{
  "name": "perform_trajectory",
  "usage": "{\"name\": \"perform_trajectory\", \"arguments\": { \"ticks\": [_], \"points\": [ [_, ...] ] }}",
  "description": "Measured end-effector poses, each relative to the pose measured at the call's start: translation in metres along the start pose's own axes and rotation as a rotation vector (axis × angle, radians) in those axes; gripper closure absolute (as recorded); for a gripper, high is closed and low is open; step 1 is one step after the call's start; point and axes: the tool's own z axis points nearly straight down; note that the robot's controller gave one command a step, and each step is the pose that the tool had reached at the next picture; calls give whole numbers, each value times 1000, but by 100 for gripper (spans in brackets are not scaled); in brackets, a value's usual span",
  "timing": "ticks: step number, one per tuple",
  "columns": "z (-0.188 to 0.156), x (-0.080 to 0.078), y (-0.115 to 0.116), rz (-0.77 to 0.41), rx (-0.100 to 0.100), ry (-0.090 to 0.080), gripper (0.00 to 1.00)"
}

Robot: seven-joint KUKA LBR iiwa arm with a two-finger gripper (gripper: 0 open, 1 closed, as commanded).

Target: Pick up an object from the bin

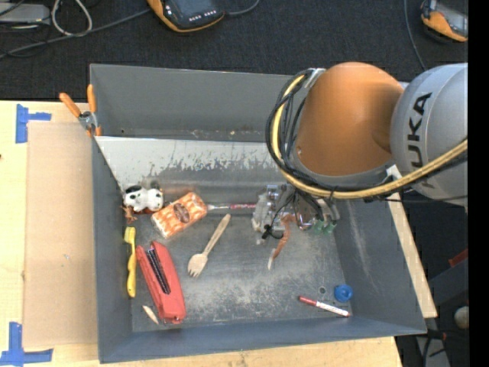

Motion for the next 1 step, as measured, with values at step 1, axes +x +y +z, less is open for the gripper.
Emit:
{"name": "perform_trajectory", "arguments": {
  "ticks": [1],
  "points": [
    [-20,-10,6,19,2,10,100]
  ]
}}
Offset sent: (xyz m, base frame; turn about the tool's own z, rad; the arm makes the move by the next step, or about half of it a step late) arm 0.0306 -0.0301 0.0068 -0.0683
